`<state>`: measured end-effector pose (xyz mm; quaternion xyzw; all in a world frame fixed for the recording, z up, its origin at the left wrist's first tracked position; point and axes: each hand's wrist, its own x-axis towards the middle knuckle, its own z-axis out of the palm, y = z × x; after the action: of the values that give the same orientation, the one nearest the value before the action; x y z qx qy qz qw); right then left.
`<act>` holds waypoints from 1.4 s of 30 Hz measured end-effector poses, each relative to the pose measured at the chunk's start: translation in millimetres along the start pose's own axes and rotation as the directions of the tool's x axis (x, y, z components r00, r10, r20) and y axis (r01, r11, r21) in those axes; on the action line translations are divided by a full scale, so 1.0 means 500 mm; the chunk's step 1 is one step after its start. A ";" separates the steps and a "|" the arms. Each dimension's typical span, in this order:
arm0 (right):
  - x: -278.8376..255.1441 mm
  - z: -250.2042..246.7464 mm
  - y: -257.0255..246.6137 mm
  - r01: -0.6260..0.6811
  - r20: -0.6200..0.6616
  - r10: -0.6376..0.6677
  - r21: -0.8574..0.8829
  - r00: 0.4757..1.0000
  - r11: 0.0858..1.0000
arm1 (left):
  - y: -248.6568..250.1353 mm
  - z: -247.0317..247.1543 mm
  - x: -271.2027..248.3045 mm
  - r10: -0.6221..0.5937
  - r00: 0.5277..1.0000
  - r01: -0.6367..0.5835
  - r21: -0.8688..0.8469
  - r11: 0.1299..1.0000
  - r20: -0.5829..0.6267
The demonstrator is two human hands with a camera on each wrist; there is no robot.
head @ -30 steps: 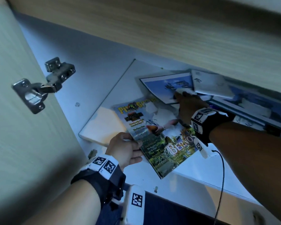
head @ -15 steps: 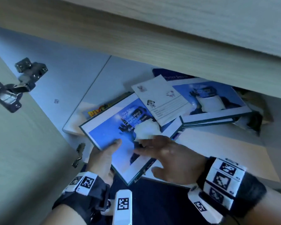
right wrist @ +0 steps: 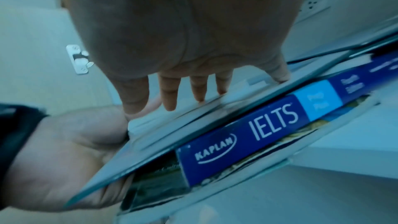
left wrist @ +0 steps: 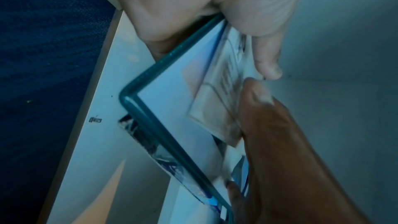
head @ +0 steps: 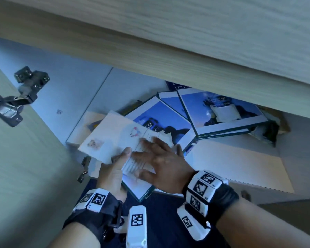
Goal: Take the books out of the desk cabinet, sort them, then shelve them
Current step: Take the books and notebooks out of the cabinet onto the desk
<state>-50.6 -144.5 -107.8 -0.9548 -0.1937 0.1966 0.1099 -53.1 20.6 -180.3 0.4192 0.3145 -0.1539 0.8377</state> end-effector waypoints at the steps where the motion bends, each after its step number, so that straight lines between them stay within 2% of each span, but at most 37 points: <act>1: -0.003 -0.004 0.006 0.022 -0.042 -0.019 0.069 0.999 0.997 | 0.001 0.002 -0.001 0.007 1.000 -0.007 0.016 1.000 0.014; 3: -0.010 -0.009 0.031 0.016 -0.180 0.025 0.224 0.983 0.974 | 0.001 0.000 0.002 0.011 1.000 -0.010 0.035 0.999 -0.015; 5: -0.020 -0.012 0.066 -0.085 -0.339 0.203 0.332 0.919 0.940 | -0.002 -0.009 0.008 -0.005 1.000 0.005 0.023 1.000 -0.018; 7: -0.033 -0.019 0.097 -0.194 -0.382 0.397 0.471 0.835 0.861 | -0.003 -0.015 0.001 -0.022 1.000 0.022 0.003 1.000 0.008; 9: -0.044 -0.020 0.114 -0.243 -0.349 0.544 0.626 0.763 0.741 | 0.001 -0.017 -0.019 -0.044 0.998 0.045 -0.032 0.998 0.037; 10: -0.049 -0.022 0.114 -0.232 -0.320 0.614 0.725 0.722 0.649 | 0.007 -0.014 -0.033 -0.067 0.997 0.069 -0.045 0.997 0.045; 11: -0.053 -0.021 0.108 -0.175 -0.271 0.687 0.845 0.674 0.505 | 0.010 -0.012 -0.042 -0.083 0.995 0.085 -0.049 0.995 0.054; 13: -0.067 -0.015 0.087 -0.081 -0.084 0.800 0.983 0.593 0.163 | 0.020 -0.005 -0.071 -0.109 0.992 0.113 -0.056 0.992 0.067; 14: -0.078 -0.009 0.076 -0.095 0.029 0.819 0.995 0.574 0.031 | 0.026 -0.004 -0.086 -0.115 0.992 0.118 -0.055 0.991 0.060; 15: -0.089 0.000 0.067 -0.129 0.140 0.806 0.988 0.575 -0.080 | 0.032 -0.002 -0.102 -0.108 0.992 0.111 -0.058 0.992 0.062; 17: -0.111 0.015 0.045 -0.151 0.311 0.692 0.947 0.652 -0.283 | 0.039 -0.006 -0.135 -0.088 0.996 0.090 -0.044 0.995 0.028; 19: -0.117 0.035 0.035 -0.095 0.367 0.594 0.894 0.716 -0.437 | 0.046 -0.013 -0.166 -0.102 0.995 0.102 -0.005 0.995 -0.015; 21: -0.114 0.041 0.022 -0.082 0.408 0.595 0.864 0.693 -0.497 | 0.052 -0.026 -0.191 -0.108 0.993 0.111 0.055 0.992 -0.039; 23: -0.116 0.042 0.000 -0.118 0.440 0.605 0.860 0.663 -0.496 | 0.062 -0.038 -0.207 -0.103 0.989 0.116 0.129 0.985 -0.103; 26: -0.152 0.047 -0.042 -0.173 0.475 0.539 0.839 0.695 -0.516 | 0.067 -0.064 -0.228 -0.051 0.988 0.083 0.218 0.972 -0.149; 29: -0.205 0.056 -0.073 -0.125 0.470 0.468 0.793 0.748 -0.596 | 0.076 -0.078 -0.260 -0.078 0.982 0.118 0.235 0.965 -0.170; 32: -0.259 0.048 -0.096 -0.089 0.480 0.447 0.750 0.755 -0.655 | 0.102 -0.080 -0.311 -0.086 0.984 0.127 0.271 0.954 -0.159; 34: -0.305 0.024 -0.117 -0.100 0.484 0.430 0.744 0.762 -0.661 | 0.126 -0.071 -0.356 -0.104 0.986 0.143 0.335 0.931 -0.131; 39: -0.422 -0.048 -0.192 -0.127 0.526 0.392 0.704 0.755 -0.698 | 0.176 -0.047 -0.491 -0.136 0.983 0.173 0.363 0.916 -0.127; 42: -0.498 -0.075 -0.247 -0.108 0.498 0.393 0.714 0.773 -0.692 | 0.192 -0.056 -0.580 -0.137 0.986 0.164 0.390 0.906 -0.098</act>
<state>-286.3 -141.3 44.2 -0.3514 0.4153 0.1989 0.8151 -233.0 99.0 55.7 0.5596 0.3365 -0.2641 0.7098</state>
